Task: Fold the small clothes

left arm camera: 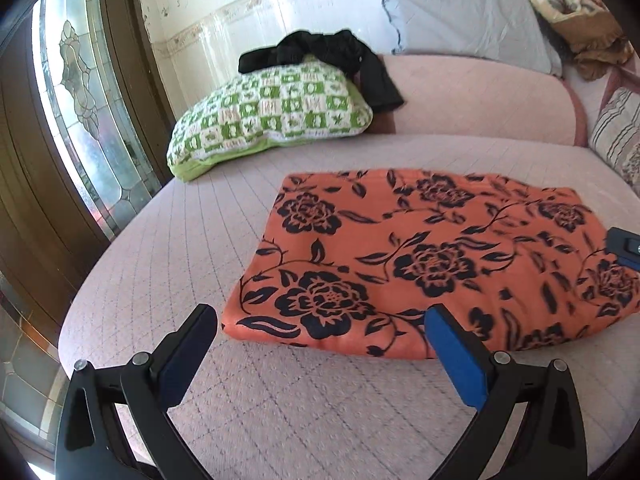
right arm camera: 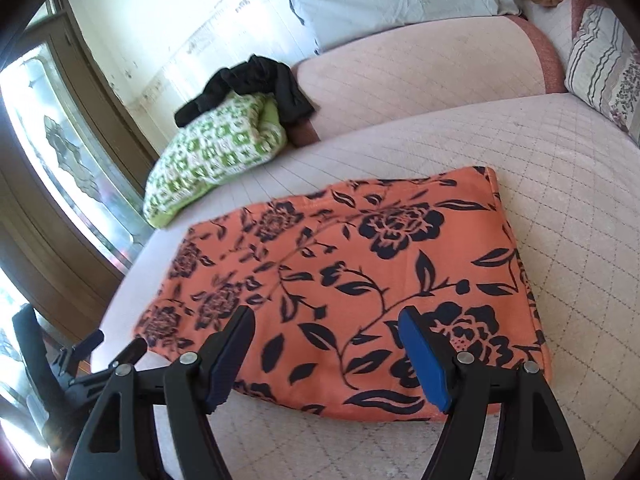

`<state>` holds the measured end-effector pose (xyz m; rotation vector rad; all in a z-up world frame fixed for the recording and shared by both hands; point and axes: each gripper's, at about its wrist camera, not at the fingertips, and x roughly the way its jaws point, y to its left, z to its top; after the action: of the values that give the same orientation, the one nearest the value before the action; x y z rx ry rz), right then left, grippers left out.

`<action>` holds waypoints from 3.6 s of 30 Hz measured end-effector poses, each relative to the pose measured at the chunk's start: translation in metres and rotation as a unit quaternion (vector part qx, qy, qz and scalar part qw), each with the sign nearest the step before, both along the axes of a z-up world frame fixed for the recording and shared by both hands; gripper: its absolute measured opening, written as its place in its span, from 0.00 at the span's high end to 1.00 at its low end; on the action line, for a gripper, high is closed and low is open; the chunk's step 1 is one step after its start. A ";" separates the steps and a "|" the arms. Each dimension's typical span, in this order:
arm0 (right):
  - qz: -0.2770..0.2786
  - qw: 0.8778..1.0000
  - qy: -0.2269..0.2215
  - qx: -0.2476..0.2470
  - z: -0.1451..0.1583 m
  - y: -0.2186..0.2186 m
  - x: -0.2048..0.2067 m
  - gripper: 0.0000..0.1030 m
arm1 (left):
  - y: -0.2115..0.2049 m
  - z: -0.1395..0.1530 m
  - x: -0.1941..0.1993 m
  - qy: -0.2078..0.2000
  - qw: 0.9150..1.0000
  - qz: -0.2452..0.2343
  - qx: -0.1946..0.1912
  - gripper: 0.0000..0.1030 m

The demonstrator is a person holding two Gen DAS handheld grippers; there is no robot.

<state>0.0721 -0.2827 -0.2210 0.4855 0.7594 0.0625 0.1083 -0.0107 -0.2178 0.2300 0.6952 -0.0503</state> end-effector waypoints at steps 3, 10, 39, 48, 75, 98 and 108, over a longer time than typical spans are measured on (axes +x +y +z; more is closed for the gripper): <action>-0.001 1.000 -0.011 -0.002 0.005 0.001 -0.003 0.25 | -0.004 0.013 -0.010 -0.013 1.000 -0.006 -0.008 0.00; -0.002 1.000 -0.018 -0.015 0.013 0.007 -0.013 0.25 | -0.014 0.039 -0.028 -0.039 0.999 -0.022 -0.020 0.00; -0.019 0.997 0.002 -0.079 0.017 0.037 -0.039 0.25 | 0.090 -0.024 0.027 0.157 0.958 0.131 -0.201 0.26; -0.021 0.997 0.008 -0.067 0.009 0.034 -0.033 0.25 | 0.083 -0.052 0.046 0.193 0.923 0.111 -0.313 0.47; 0.064 0.996 0.038 -0.057 -0.024 0.096 0.048 0.72 | 0.086 -0.073 0.094 0.175 0.875 0.155 -0.424 0.47; 0.154 0.984 0.092 0.024 0.051 0.076 0.137 0.17 | -0.014 -0.027 0.073 0.012 0.999 -0.010 -0.050 0.83; 0.298 0.922 0.207 -0.137 0.081 0.215 0.261 0.17 | -0.041 -0.026 0.063 -0.020 0.998 -0.056 0.033 0.84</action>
<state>0.3333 -0.0677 -0.1403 -0.0207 1.2941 0.4267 0.1712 -0.0519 -0.2443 0.3320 0.6434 -0.1288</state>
